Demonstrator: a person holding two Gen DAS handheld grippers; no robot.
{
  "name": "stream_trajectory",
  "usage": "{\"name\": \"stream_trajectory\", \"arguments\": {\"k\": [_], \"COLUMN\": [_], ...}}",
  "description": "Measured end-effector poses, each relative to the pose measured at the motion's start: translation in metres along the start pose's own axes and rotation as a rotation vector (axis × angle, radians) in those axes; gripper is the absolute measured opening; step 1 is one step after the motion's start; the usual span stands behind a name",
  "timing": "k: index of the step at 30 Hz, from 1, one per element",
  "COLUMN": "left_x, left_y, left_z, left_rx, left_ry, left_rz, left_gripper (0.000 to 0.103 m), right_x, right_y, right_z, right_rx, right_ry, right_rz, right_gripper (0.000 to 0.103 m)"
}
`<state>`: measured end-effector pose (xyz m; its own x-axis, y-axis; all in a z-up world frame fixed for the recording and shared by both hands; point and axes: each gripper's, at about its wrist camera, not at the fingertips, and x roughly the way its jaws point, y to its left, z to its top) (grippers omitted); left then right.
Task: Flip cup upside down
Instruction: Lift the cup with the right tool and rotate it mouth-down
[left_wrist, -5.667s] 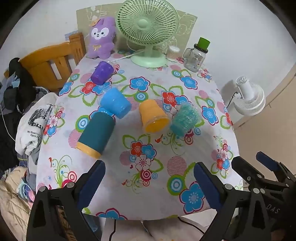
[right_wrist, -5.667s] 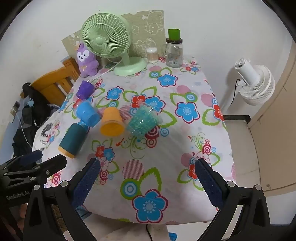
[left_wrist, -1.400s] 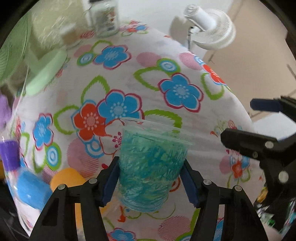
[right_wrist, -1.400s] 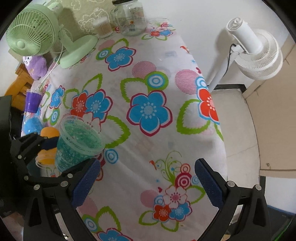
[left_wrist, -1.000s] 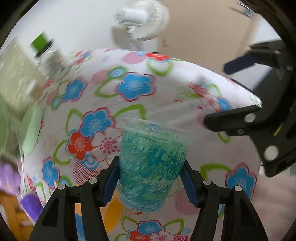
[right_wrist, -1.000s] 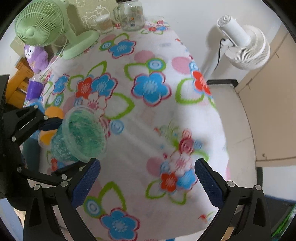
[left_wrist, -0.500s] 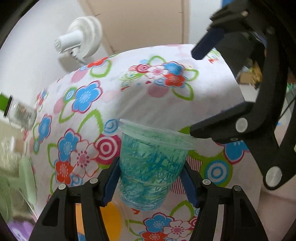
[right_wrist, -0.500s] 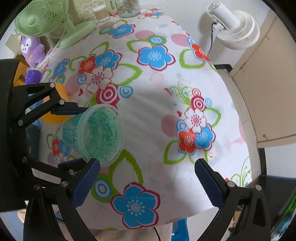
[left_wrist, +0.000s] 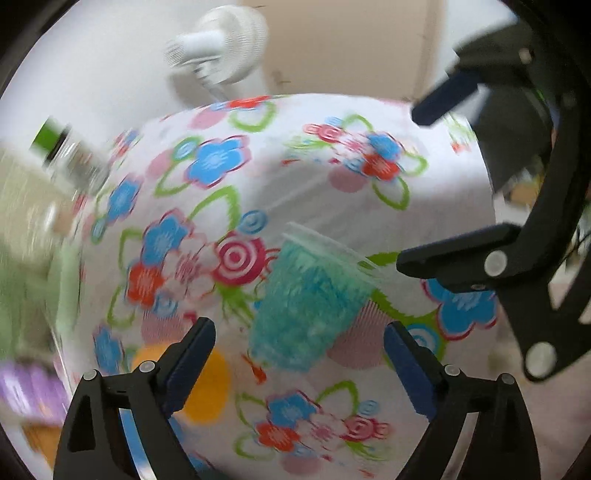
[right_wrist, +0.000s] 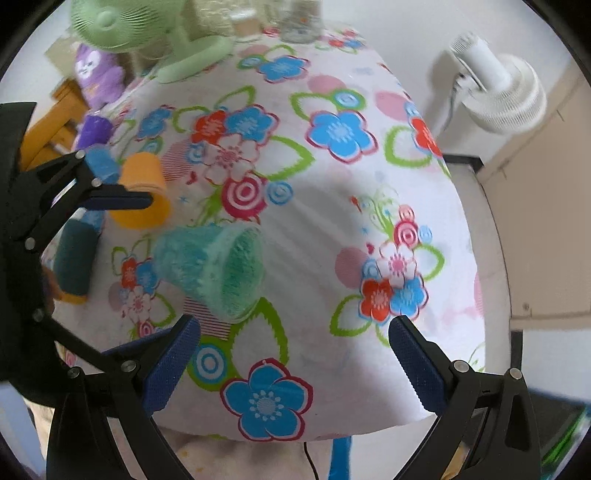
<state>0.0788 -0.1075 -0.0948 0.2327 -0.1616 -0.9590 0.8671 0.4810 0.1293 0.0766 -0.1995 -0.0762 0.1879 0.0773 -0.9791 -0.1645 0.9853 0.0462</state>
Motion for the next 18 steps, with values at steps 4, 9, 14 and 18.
{"name": "stream_trajectory", "arguments": {"k": [4, 9, 14, 18], "left_x": [-0.022, -0.03, -0.034, -0.032], "left_y": [0.01, 0.024, 0.024, 0.025], "left_z": [-0.015, -0.044, -0.067, -0.085], "left_rx": [-0.245, -0.662, -0.917, -1.057], "left_ry": [-0.009, 0.022, 0.035, 0.053], "left_rz": [-0.005, -0.024, 0.002, 0.015], "left_gripper": [0.096, 0.096, 0.096, 0.095], "right_x": [-0.01, -0.015, -0.014, -0.005], "right_y": [0.008, 0.024, 0.046, 0.065], "right_z": [0.011, 0.022, 0.034, 0.046], "right_rx": [-0.107, -0.248, -0.412, -0.554], "right_ry": [-0.012, -0.027, -0.031, -0.016], "right_rz": [0.018, 0.066, 0.093, 0.081], "right_gripper": [0.103, 0.103, 0.103, 0.101]}}
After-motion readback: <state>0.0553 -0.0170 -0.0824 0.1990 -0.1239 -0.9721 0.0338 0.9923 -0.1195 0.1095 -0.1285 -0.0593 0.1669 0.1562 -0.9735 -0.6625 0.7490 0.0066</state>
